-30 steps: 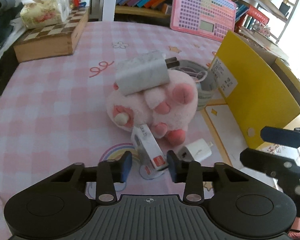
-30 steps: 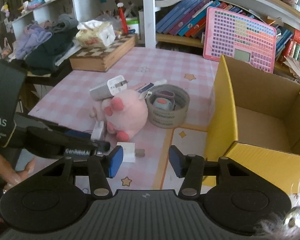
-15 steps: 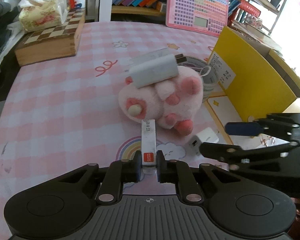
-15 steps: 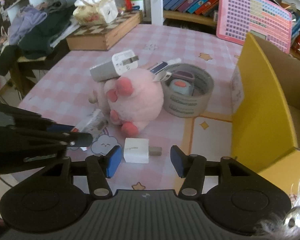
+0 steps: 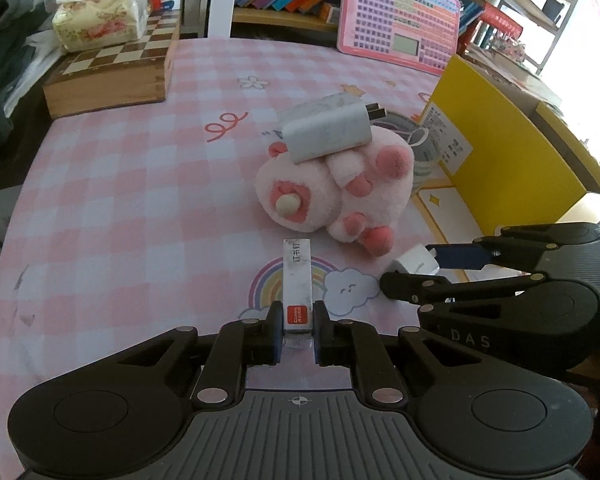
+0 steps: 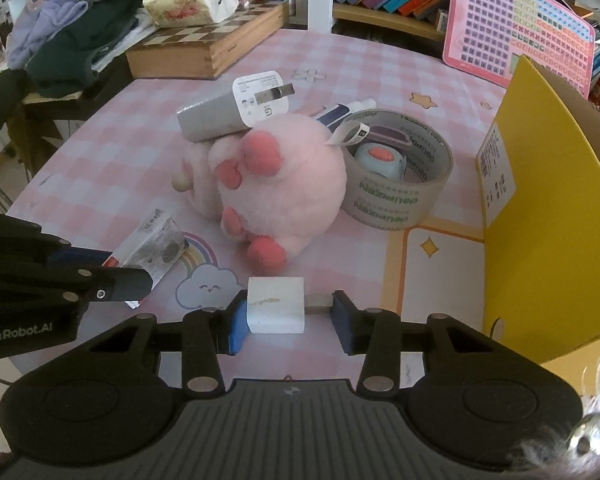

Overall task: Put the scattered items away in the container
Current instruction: 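Carry both held items up and over the open yellow box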

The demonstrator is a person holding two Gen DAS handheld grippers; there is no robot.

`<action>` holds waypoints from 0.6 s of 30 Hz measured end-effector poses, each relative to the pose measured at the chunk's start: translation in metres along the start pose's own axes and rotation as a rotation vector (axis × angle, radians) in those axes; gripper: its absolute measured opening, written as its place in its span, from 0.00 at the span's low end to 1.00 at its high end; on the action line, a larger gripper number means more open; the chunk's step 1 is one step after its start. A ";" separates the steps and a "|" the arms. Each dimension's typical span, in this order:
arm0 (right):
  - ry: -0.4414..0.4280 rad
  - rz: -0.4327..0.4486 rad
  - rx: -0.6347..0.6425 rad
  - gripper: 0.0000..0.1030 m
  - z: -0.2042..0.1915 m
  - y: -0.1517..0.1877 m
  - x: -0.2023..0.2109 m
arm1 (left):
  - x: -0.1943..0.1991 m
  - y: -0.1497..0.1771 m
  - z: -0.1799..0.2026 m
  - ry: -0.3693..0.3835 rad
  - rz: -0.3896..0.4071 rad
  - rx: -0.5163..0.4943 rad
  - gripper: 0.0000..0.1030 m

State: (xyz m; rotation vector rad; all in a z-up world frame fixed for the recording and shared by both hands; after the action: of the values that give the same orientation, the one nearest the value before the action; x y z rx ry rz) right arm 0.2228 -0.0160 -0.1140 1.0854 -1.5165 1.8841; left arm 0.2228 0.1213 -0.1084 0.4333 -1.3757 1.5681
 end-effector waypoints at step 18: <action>-0.067 0.091 -0.055 0.39 0.008 0.016 0.075 | 0.056 0.003 0.011 0.064 0.088 0.025 0.13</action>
State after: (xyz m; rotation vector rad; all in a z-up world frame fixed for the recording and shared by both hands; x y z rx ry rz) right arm 0.1702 -0.0359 -0.0614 1.0819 -1.6710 1.8712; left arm 0.1905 0.1352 -0.0634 0.3382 -1.3429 1.6585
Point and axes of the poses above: each gripper's, at about its wrist camera, not at the fingertips, and x roughly against the way its jaws point, z to its right, y to its underside, the point moved 3 cm from there along -x, roughly the way its jaws point, and after that the axes turned 6 degrees about y, right-handed, at the moved point
